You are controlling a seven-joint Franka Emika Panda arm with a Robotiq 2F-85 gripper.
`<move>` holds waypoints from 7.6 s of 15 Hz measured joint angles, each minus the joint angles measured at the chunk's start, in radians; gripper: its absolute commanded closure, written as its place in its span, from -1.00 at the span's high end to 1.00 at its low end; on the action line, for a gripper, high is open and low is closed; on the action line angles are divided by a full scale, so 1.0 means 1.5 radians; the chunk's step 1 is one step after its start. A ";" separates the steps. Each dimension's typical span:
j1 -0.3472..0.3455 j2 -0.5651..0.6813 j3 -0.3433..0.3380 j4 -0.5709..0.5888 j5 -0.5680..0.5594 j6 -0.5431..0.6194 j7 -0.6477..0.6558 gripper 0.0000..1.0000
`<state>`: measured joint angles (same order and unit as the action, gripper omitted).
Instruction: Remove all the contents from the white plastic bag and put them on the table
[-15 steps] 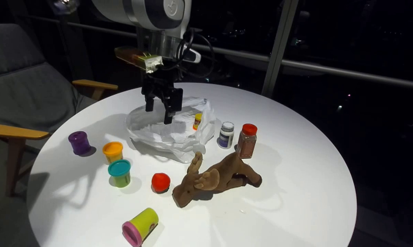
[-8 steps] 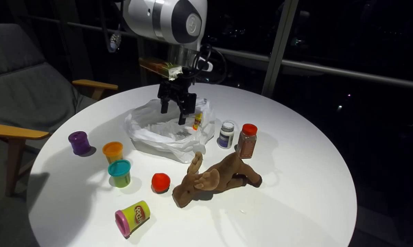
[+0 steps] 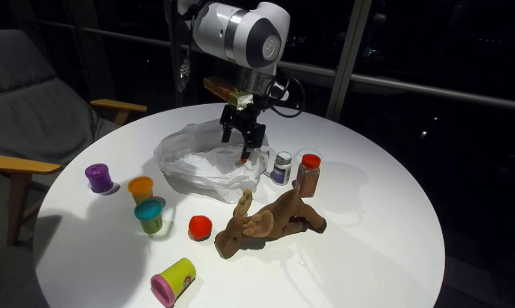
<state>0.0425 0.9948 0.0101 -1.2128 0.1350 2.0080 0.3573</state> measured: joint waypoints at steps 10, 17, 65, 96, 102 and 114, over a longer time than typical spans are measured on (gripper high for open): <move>-0.003 0.043 0.027 0.087 0.036 -0.052 -0.007 1.00; 0.027 0.111 0.007 0.121 0.021 0.001 0.008 1.00; 0.161 -0.311 -0.021 -0.418 -0.145 0.105 0.177 -0.65; 0.304 -0.108 0.026 -0.274 -0.137 0.262 0.141 0.87; 0.319 -0.128 -0.006 -0.239 -0.151 0.191 0.169 1.00; 0.241 -0.310 -0.001 -0.296 -0.167 -0.155 0.160 1.00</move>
<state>0.4043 0.5301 0.0084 -1.6566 -0.1153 1.7753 0.5977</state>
